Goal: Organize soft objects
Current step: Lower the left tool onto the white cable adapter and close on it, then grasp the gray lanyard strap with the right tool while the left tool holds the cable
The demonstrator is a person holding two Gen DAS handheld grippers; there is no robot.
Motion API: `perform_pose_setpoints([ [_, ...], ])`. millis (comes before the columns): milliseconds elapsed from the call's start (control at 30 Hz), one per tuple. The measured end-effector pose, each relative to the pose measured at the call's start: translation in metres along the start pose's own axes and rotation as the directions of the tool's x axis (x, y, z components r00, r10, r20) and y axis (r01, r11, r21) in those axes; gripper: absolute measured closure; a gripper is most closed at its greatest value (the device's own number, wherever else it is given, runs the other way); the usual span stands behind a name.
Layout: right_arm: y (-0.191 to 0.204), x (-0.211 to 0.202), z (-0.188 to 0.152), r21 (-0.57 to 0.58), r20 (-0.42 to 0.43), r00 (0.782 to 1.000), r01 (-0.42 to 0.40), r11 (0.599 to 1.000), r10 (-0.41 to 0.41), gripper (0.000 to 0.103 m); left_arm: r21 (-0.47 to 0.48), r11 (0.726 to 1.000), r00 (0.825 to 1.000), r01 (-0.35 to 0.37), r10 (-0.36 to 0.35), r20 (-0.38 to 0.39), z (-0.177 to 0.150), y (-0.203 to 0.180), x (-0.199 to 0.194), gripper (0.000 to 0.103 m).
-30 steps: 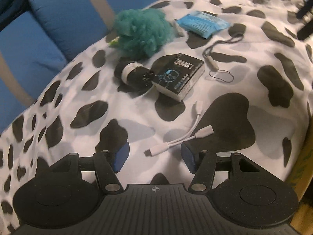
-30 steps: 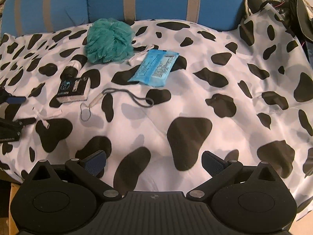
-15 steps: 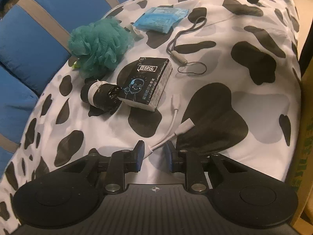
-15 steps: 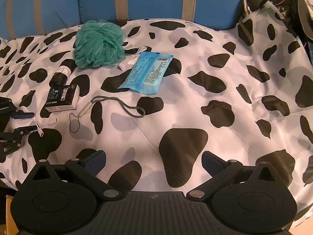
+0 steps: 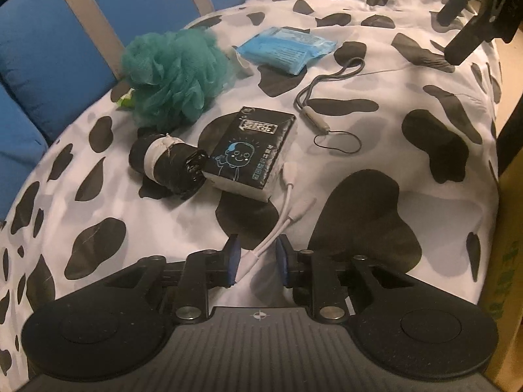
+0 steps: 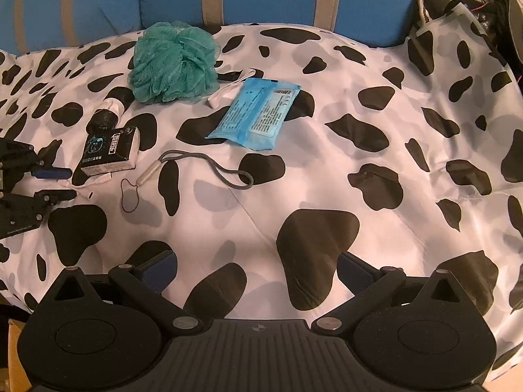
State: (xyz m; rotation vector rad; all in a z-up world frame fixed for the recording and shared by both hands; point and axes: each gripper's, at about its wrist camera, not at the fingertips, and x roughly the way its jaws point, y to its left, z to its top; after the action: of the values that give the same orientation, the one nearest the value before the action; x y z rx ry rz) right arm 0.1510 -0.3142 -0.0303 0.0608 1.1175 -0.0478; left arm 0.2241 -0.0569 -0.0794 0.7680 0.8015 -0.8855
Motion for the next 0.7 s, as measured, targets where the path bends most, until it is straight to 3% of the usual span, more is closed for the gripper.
perform_pose_setpoints([
  [167,0.0,-0.001,0.002,0.001,0.005,1.0,0.006,1.0,-0.006,0.0,0.009,1.0,0.996,0.03,-0.029,-0.084,0.009,-0.011,-0.006,0.093],
  [400,0.001,-0.005,0.0,0.0,0.012,1.0,0.009,1.0,-0.009,0.0,0.016,0.999,0.982,0.049,-0.045,-0.181,0.009,-0.045,-0.024,0.093],
  [533,0.005,-0.008,0.001,-0.009,0.021,1.0,0.001,1.0,-0.001,0.0,0.011,1.0,0.985,0.023,-0.021,-0.17,0.004,-0.052,-0.026,0.093],
  [700,0.013,-0.006,-0.001,-0.036,0.019,1.0,0.009,0.999,-0.008,0.0,-0.054,0.996,0.99,0.07,-0.076,-0.118,0.002,-0.039,-0.022,0.093],
])
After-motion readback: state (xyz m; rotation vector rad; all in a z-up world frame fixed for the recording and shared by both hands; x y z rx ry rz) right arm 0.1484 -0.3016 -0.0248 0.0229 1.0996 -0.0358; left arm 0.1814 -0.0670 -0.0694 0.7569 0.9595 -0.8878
